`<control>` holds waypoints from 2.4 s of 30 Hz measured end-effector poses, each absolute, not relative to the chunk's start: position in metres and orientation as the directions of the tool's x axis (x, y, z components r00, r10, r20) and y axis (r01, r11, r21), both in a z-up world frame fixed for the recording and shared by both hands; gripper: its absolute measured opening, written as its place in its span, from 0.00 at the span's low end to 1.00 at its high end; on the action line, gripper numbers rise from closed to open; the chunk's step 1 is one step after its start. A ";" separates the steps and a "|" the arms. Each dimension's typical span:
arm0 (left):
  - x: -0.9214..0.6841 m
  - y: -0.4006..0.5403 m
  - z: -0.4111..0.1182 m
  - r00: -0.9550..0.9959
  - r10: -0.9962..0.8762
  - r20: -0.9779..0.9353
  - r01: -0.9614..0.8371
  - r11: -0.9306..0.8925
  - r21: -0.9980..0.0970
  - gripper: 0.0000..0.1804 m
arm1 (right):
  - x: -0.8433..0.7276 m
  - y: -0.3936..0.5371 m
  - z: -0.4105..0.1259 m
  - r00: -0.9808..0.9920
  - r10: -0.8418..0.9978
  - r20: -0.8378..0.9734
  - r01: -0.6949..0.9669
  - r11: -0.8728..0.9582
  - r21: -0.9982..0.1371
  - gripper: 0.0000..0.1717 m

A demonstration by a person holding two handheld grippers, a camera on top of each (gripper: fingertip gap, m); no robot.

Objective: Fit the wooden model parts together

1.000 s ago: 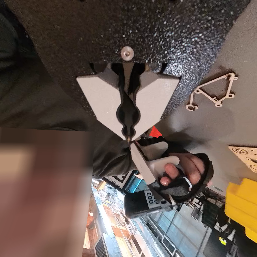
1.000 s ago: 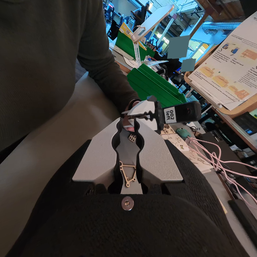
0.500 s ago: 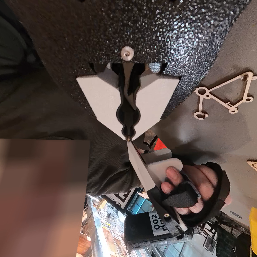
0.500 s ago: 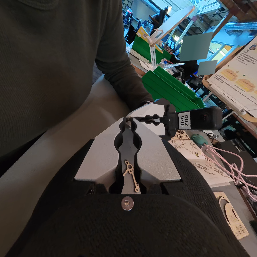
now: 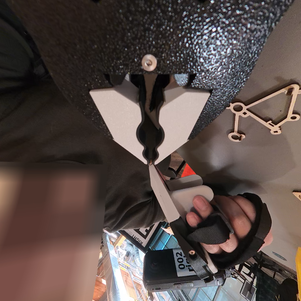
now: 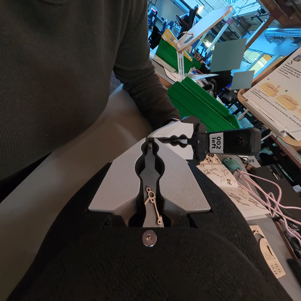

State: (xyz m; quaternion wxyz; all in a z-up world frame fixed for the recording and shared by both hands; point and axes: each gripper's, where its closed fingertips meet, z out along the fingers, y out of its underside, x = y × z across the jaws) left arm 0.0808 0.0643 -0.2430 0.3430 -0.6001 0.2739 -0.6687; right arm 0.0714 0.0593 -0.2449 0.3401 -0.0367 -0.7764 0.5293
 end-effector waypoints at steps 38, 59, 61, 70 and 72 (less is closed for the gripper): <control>0.053 0.115 -0.244 0.659 -0.752 0.025 0.015 -0.020 -1.000 0.05 | 0.043 0.104 -0.240 -0.749 0.615 0.247 -0.094 0.272 -0.958 0.00; 0.051 0.117 -0.247 0.726 -0.643 -0.242 -0.216 0.120 -0.969 0.00 | 0.039 0.105 -0.240 -0.730 0.635 0.252 -0.085 0.282 -0.956 0.01; 0.052 0.116 -0.243 0.726 -0.651 -0.224 -0.182 0.132 -0.974 0.00 | 0.041 0.103 -0.236 -0.733 0.632 0.251 -0.104 0.261 -0.960 0.02; 0.057 0.108 -0.232 0.699 -0.676 -0.233 -0.137 0.194 -0.972 0.00 | 0.046 0.095 -0.225 -0.716 0.623 0.314 -0.183 0.266 -0.946 0.05; 0.057 0.108 -0.233 0.693 -0.687 -0.219 -0.126 0.183 -0.975 0.00 | 0.046 0.093 -0.225 -0.716 0.620 0.322 -0.193 0.266 -0.944 0.04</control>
